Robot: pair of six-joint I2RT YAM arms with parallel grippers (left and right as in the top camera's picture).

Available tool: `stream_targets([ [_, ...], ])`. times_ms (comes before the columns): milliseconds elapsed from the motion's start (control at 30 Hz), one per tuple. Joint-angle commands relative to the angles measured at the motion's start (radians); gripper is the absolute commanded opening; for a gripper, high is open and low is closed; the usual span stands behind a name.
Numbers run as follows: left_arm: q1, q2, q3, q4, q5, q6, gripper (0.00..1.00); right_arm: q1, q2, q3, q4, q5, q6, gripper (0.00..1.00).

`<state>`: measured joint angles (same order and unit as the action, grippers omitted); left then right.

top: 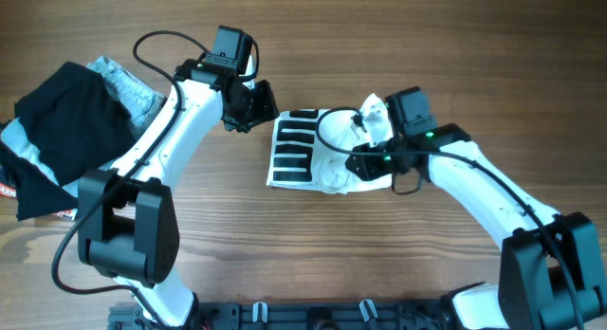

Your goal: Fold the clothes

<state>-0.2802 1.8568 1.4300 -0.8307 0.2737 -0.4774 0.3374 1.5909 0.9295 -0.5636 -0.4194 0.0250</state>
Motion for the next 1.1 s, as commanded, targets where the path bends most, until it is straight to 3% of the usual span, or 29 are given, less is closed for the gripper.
stream_targets([
  [0,0.001,0.008,0.007,-0.001,-0.014,-0.002,0.43,0.056,-0.024,-0.034,-0.002,0.092,0.102,0.33],
  [433,0.001,0.008,0.007,-0.001,-0.014,-0.002,0.43,0.076,-0.011,-0.054,0.005,0.176,0.212,0.31],
  [667,0.001,0.008,0.007,-0.001,-0.014,-0.002,0.43,0.076,-0.011,-0.054,0.026,0.082,0.192,0.30],
  [1067,0.001,0.008,0.007,-0.001,-0.014,-0.002,0.43,0.076,-0.011,-0.054,0.070,0.162,0.397,0.30],
])
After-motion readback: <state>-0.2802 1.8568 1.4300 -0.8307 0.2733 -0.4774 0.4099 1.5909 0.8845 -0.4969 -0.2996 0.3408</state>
